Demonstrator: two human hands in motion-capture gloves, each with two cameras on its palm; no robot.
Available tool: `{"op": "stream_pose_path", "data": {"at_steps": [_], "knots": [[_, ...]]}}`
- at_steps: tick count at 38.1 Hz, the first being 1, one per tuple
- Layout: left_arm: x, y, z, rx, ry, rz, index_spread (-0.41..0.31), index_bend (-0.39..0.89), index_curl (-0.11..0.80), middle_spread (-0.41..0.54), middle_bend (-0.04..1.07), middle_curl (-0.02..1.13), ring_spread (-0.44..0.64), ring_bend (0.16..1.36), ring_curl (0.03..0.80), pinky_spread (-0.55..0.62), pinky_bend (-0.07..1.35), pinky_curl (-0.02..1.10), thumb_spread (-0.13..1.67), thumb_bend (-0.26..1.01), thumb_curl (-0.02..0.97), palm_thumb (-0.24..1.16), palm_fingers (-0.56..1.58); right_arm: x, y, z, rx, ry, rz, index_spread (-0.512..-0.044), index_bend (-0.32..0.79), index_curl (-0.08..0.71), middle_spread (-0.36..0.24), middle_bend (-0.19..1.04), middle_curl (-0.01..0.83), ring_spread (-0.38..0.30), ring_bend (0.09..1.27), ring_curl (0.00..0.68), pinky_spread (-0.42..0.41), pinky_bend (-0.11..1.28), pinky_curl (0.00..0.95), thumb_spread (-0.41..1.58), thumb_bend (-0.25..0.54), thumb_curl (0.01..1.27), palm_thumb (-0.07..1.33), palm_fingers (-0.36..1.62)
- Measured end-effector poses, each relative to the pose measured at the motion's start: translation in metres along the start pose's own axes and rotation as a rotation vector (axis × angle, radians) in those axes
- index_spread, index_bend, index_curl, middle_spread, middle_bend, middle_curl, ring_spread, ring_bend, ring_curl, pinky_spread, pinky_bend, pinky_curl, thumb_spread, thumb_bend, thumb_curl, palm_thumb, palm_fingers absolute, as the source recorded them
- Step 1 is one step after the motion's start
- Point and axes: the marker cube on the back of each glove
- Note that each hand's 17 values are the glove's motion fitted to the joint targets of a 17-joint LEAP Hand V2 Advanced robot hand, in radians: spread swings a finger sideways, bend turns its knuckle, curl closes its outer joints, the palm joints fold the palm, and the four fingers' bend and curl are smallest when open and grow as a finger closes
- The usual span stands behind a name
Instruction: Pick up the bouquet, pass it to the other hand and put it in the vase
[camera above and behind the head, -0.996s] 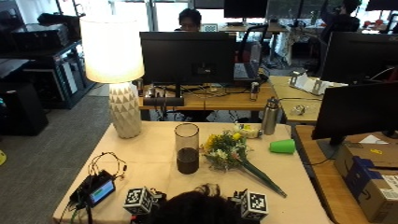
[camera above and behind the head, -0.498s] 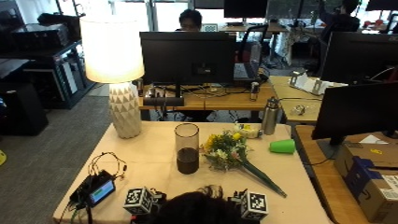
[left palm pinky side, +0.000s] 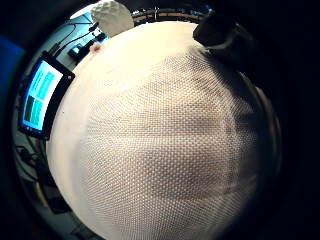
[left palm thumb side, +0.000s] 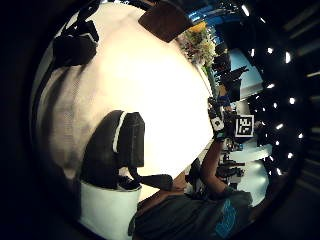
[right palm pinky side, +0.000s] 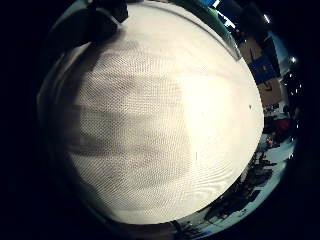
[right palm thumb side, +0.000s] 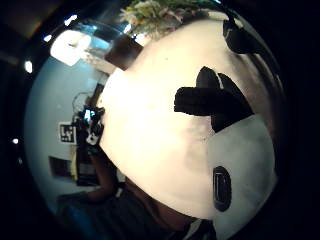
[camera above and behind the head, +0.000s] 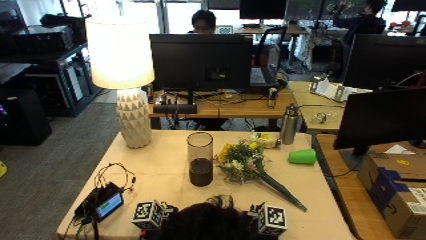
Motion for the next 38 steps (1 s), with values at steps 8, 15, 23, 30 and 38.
{"op": "stream_pose_path", "data": {"at_steps": [8, 15, 23, 30, 38], "knots": [[-0.001, -0.001, 0.002, 0.002, 0.002, -0.004, -0.216, 0.3, 0.463, -0.126, 0.18, 0.37, 0.09, 0.35, 0.324, 0.37, 0.14, 0.19, 1.14, -0.02, 0.284, 0.28, 0.67, -0.002, 0.0, -0.001, -0.003, -0.012, 0.009, -0.281, 0.16, 0.37, -0.032, 0.19, 0.398, 0.029, 0.25, 0.368, 0.275, 0.18, 0.324, 1.31, -0.01, 0.46, 0.76, 0.77], [0.003, 0.002, -0.003, 0.003, 0.006, 0.003, -0.217, 0.3, 0.463, -0.127, 0.18, 0.37, 0.09, 0.35, 0.323, 0.37, 0.14, 0.18, 1.14, -0.02, 0.283, 0.28, 0.67, 0.0, 0.002, -0.002, -0.007, 0.002, 0.003, -0.281, 0.16, 0.371, -0.032, 0.19, 0.397, 0.029, 0.25, 0.369, 0.275, 0.18, 0.324, 1.31, -0.01, 0.46, 0.76, 0.77], [0.001, 0.0, -0.001, 0.004, 0.006, 0.003, -0.217, 0.29, 0.462, -0.127, 0.18, 0.37, 0.09, 0.35, 0.323, 0.37, 0.14, 0.19, 1.14, -0.02, 0.282, 0.28, 0.68, -0.003, 0.001, -0.002, -0.006, -0.012, 0.006, -0.28, 0.16, 0.372, -0.032, 0.19, 0.397, 0.029, 0.24, 0.37, 0.275, 0.18, 0.323, 1.31, -0.01, 0.46, 0.76, 0.77], [0.002, -0.001, -0.001, 0.018, 0.02, 0.005, -0.218, 0.29, 0.465, -0.13, 0.18, 0.37, 0.09, 0.34, 0.323, 0.37, 0.14, 0.19, 1.14, -0.02, 0.282, 0.28, 0.68, -0.002, 0.0, -0.001, 0.004, -0.009, 0.0, -0.282, 0.16, 0.375, -0.032, 0.19, 0.396, 0.029, 0.24, 0.37, 0.275, 0.18, 0.322, 1.31, -0.01, 0.46, 0.76, 0.77], [0.0, -0.002, 0.002, 0.023, 0.019, 0.012, -0.218, 0.28, 0.465, -0.135, 0.18, 0.38, 0.08, 0.35, 0.324, 0.37, 0.14, 0.19, 1.14, -0.02, 0.281, 0.28, 0.69, -0.001, 0.001, 0.0, -0.006, -0.004, 0.004, -0.282, 0.16, 0.377, -0.032, 0.19, 0.395, 0.029, 0.24, 0.371, 0.275, 0.18, 0.321, 1.31, -0.01, 0.46, 0.76, 0.77]]}}
